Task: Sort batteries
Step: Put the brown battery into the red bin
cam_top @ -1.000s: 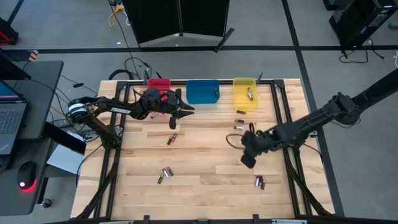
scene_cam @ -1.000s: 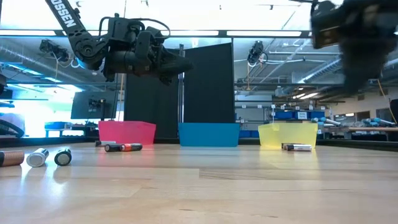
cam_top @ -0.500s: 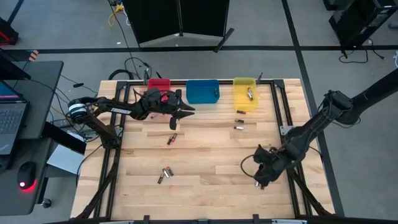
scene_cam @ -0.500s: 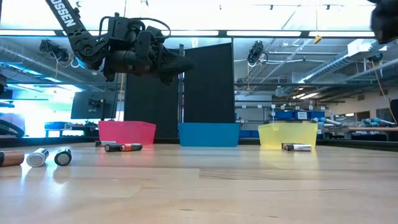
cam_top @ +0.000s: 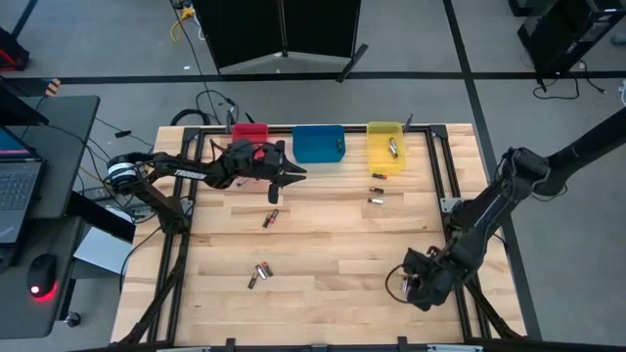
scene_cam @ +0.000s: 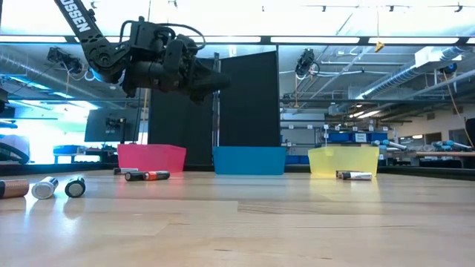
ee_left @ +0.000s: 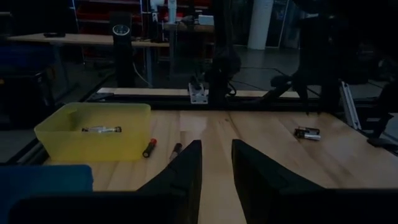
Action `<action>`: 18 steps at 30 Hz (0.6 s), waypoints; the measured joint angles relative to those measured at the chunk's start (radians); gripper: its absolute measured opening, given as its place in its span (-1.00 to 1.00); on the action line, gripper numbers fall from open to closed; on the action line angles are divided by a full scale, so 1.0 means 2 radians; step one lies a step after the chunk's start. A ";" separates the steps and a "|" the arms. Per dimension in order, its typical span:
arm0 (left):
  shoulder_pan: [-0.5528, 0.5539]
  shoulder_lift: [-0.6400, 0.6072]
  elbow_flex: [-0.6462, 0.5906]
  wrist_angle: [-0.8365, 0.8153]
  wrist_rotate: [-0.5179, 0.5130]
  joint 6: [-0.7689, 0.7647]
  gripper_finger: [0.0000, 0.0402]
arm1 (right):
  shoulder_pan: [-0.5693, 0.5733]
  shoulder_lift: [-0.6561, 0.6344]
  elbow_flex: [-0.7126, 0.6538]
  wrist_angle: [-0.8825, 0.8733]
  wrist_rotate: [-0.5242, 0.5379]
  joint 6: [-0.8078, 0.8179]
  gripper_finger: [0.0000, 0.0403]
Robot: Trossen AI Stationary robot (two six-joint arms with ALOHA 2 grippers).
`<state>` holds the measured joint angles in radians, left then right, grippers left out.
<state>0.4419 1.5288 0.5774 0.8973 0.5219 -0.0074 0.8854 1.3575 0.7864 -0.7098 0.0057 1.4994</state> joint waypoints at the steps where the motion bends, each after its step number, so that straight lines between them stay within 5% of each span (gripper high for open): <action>1: 0.000 0.000 0.000 -0.002 -0.002 0.000 -0.53 | 0.001 0.009 0.000 0.008 -0.008 0.000 -0.32; 10: 0.000 0.000 0.000 -0.007 -0.016 0.000 -0.53 | 0.003 0.075 0.001 0.029 -0.065 -0.011 0.38; 18: 0.000 0.000 0.000 -0.010 -0.019 0.000 -0.53 | 0.012 0.102 0.054 -0.036 -0.025 -0.049 0.62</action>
<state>0.4419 1.5288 0.5774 0.8773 0.4833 -0.0082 0.9097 1.5611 0.8948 -0.7822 -0.0442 1.4013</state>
